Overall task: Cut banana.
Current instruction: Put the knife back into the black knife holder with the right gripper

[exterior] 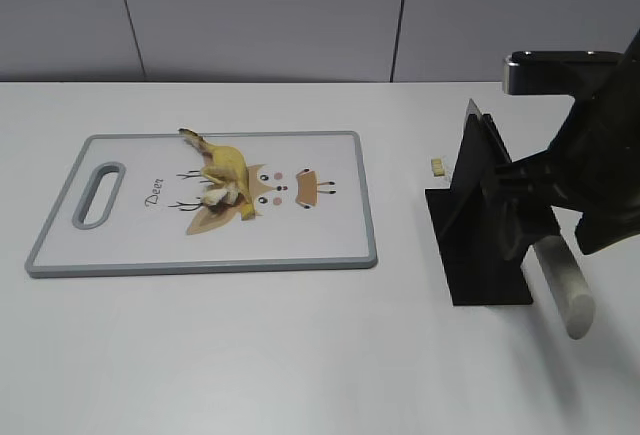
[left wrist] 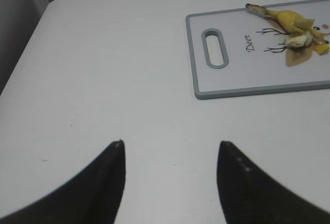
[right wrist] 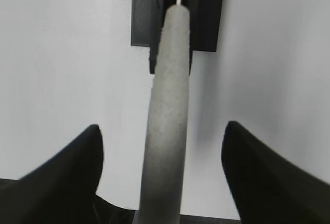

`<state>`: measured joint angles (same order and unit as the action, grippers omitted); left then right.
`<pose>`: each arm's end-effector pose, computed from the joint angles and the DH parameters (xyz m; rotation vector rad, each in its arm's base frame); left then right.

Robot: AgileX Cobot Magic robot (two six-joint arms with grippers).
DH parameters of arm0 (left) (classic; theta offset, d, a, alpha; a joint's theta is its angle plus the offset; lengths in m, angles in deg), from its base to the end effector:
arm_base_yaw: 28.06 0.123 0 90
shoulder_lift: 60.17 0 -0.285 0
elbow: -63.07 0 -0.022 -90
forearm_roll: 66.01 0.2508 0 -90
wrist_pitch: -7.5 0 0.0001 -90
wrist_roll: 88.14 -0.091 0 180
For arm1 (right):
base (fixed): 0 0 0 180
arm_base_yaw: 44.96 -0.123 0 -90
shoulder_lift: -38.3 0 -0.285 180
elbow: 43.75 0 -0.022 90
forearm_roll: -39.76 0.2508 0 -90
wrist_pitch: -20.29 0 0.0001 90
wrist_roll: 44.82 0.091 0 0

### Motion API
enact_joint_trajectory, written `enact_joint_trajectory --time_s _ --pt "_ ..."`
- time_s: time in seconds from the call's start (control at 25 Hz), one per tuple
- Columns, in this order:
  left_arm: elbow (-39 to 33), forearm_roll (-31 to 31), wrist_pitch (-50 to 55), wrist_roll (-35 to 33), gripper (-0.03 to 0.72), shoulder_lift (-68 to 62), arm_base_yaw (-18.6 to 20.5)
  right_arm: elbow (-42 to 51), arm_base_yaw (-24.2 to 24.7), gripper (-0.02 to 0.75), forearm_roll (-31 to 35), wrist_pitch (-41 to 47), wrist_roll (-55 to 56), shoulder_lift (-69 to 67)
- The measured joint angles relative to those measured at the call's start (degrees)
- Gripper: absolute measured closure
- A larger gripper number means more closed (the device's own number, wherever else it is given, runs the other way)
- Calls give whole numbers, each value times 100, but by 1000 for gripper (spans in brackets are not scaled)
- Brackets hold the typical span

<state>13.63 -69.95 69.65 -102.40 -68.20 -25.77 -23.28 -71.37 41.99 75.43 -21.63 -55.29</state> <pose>-0.0034 -0.0057 0.2713 0.2210 2.0753 0.0926 0.2430 0.1239 0.2359 -0.0551 2.9798 0.1642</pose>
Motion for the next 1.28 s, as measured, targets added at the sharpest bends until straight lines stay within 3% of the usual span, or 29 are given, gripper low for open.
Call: enact_joint_trajectory --time_s 0.12,0.4,0.76,0.92,1.28 --pt "0 0 0 0 151 5 0 0 0 149 0 -20 -97 20" --pt "0 0 0 0 151 5 0 0 0 141 49 -202 -1109 855" --pt "0 0 0 0 151 5 0 65 0 144 849 -189 -2870 2520" --pt "0 0 0 0 151 5 0 517 0 144 1024 -184 -3470 3278" --pt "0 0 0 0 151 5 0 2113 0 145 1050 -157 -3624 5399"
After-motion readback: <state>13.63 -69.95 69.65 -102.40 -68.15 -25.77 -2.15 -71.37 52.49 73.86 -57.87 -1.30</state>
